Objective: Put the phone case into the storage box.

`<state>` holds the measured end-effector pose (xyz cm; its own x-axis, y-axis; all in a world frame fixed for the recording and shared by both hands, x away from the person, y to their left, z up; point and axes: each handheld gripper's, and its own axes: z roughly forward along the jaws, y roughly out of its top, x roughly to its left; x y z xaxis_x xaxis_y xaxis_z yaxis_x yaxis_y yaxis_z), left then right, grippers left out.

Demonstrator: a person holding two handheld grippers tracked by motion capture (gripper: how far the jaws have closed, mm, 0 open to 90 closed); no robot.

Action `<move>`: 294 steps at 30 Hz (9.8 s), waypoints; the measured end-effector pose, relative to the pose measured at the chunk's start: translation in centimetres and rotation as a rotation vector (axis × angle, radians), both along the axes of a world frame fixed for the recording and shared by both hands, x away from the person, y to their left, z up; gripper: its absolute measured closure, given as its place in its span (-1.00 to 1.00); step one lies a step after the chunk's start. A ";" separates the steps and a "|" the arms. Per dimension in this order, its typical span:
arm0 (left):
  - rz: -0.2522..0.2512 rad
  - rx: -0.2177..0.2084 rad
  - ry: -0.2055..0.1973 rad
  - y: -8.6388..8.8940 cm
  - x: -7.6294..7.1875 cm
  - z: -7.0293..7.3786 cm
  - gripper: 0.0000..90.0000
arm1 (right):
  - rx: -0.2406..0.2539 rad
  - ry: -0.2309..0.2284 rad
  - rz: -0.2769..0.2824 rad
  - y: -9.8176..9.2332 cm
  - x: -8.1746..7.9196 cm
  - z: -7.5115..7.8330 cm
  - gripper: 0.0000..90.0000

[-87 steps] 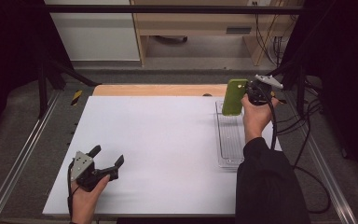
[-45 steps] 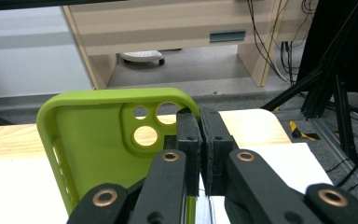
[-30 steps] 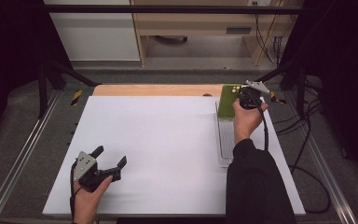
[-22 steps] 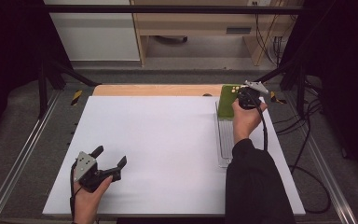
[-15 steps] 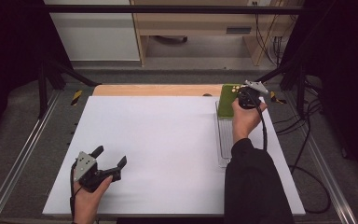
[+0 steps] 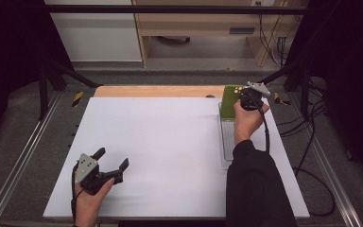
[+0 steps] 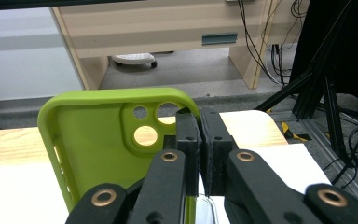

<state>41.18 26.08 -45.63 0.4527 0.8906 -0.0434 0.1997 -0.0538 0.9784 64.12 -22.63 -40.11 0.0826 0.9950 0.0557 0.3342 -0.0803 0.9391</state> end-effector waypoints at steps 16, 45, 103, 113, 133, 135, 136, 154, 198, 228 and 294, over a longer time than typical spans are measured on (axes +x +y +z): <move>-0.001 -0.002 -0.001 0.0 0.0 0.0 -0.96 | -0.001 0.000 -0.006 0.1 0.1 -0.2 0.95; -0.008 0.003 -0.001 -0.2 0.0 0.0 -0.96 | -0.020 0.010 0.006 0.2 0.1 -0.4 0.92; -0.013 0.004 -0.004 -0.2 -0.1 0.1 -0.96 | -0.010 0.024 0.094 0.3 0.2 -0.6 0.53; -0.011 0.005 -0.003 -0.2 -0.1 0.1 -0.96 | -0.020 0.024 0.108 0.2 0.2 -0.6 0.36; -0.009 0.005 -0.004 0.1 0.0 0.1 -0.96 | -0.093 0.010 0.178 0.2 -1.0 0.6 -0.05; -0.010 0.006 -0.002 0.0 0.1 0.0 -0.96 | -0.088 0.016 0.181 0.1 -1.1 0.7 -0.13; -0.011 0.007 -0.004 0.0 0.0 0.0 -0.96 | -0.092 0.020 0.181 0.1 -1.2 0.8 -0.18; 0.000 0.007 0.002 0.2 0.3 -0.1 -0.96 | -0.082 0.083 0.213 -0.1 -2.4 2.0 -0.78; 0.012 0.018 -0.015 2.5 -1.5 0.1 -0.97 | -0.026 -0.035 0.390 -2.7 -10.8 6.0 -0.86; 0.017 0.013 -0.015 2.9 -1.5 0.0 -0.97 | -0.011 -0.029 0.370 -5.8 -13.9 4.5 -0.87; -0.001 0.020 -0.025 2.8 -1.6 0.0 -0.97 | 0.030 -0.003 0.372 -8.0 -19.4 0.0 -0.87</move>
